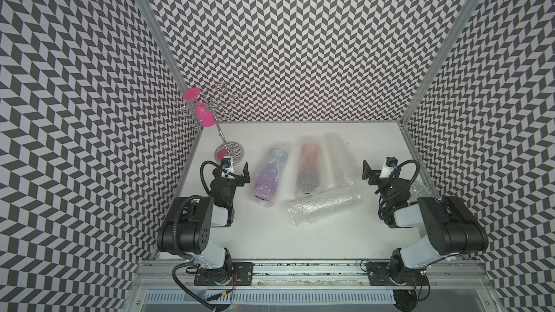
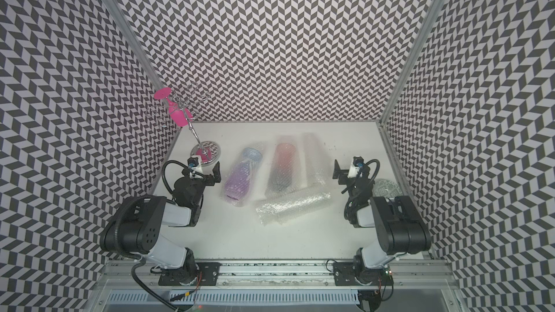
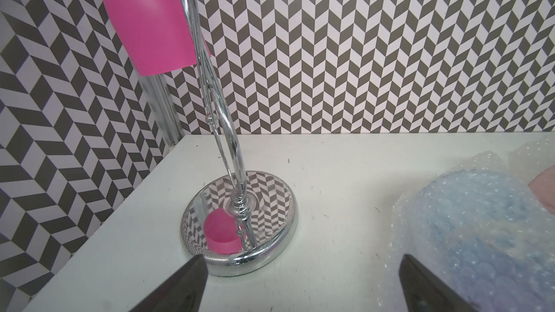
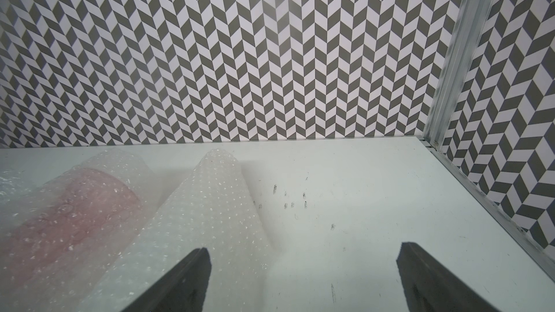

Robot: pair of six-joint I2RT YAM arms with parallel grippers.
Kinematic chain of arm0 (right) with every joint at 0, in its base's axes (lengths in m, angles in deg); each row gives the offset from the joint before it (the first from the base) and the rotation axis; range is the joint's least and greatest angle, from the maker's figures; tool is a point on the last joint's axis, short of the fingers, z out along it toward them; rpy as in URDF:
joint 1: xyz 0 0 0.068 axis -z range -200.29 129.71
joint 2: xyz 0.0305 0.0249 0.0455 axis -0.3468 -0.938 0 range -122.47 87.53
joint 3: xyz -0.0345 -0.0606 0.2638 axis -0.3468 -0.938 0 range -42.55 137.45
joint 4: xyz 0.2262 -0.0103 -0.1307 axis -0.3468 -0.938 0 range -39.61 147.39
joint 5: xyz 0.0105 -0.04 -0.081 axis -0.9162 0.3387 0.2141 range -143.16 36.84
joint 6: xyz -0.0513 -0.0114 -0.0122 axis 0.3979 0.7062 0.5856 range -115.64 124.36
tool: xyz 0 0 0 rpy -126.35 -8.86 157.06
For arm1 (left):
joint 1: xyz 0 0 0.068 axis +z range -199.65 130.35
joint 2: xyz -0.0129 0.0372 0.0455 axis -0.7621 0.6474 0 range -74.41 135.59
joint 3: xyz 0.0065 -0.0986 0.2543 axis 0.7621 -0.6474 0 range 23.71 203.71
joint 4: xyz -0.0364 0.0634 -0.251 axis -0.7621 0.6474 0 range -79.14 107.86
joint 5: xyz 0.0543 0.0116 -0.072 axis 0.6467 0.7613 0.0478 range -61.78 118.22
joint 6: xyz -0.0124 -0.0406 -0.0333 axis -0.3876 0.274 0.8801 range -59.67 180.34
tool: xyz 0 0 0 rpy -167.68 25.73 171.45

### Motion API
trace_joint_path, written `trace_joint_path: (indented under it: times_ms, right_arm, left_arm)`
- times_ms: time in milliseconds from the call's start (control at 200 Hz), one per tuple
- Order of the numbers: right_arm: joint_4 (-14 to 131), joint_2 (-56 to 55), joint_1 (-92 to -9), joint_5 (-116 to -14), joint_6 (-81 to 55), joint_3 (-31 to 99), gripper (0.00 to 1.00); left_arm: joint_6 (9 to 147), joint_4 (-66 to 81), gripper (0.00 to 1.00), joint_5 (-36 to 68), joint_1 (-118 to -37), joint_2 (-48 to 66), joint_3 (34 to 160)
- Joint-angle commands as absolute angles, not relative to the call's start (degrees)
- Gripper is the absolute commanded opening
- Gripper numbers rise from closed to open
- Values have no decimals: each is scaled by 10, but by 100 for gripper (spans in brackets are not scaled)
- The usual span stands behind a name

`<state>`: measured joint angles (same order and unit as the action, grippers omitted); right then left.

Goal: Unwrap the vase from the bubble wrap
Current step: Move the bubble wrap to the center of the board.

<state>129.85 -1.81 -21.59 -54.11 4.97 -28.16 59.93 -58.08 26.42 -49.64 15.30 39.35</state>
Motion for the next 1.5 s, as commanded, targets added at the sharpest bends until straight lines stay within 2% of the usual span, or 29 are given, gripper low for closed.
trace_joint_path:
  times_ms: [0, 1161, 1497]
  right_arm:
    - [1331, -22, -214, -545, 56, -284, 99]
    - [1332, -25, -214, -542, 54, -284, 99]
    - [1300, 14, -214, -541, 55, -281, 99]
  left_arm:
    - [595, -597, 100, 266, -497, 148, 390]
    - [596, -597, 100, 263, -496, 148, 391]
    - [594, -556, 100, 270, -499, 121, 403]
